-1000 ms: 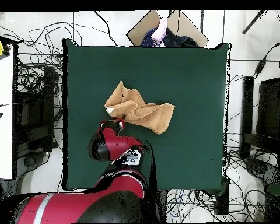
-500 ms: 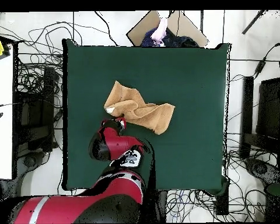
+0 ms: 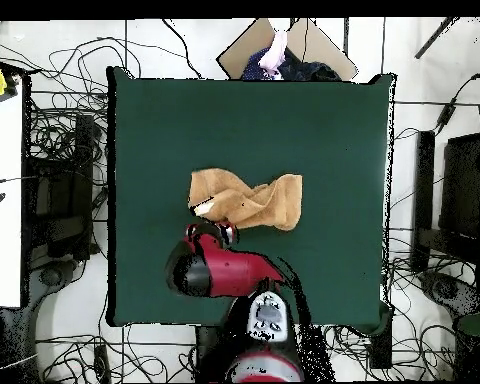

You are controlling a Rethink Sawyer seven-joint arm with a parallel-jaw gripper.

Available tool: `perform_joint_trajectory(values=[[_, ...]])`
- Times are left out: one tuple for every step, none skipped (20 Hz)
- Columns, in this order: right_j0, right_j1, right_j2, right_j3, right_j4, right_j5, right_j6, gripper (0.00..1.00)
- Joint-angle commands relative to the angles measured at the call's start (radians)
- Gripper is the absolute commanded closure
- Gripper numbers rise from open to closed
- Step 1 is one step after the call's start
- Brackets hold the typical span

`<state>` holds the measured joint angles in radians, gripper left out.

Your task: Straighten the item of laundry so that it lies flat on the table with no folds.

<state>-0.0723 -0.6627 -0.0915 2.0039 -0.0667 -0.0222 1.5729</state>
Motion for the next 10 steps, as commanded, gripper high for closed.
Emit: perform_joint_trajectory(values=[[-0.137,-0.393,0.131,0.331,-0.053,0.350,0.007,1.00],[-0.135,-0.428,0.119,0.350,-0.055,0.379,-0.004,1.00],[-0.130,-0.446,0.106,0.357,-0.058,0.406,-0.011,1.00],[-0.125,-0.465,0.094,0.365,-0.061,0.434,-0.018,1.00],[-0.128,-0.472,0.094,0.377,-0.067,0.440,-0.017,1.00],[-0.131,-0.480,0.095,0.389,-0.072,0.446,-0.016,1.00],[-0.145,-0.488,0.106,0.412,-0.073,0.440,-0.013,1.00],[-0.155,-0.495,0.114,0.430,-0.072,0.439,-0.010,1.00],[-0.169,-0.519,0.122,0.454,-0.063,0.448,-0.019,1.00],[-0.182,-0.543,0.130,0.477,-0.054,0.458,-0.028,1.00]])
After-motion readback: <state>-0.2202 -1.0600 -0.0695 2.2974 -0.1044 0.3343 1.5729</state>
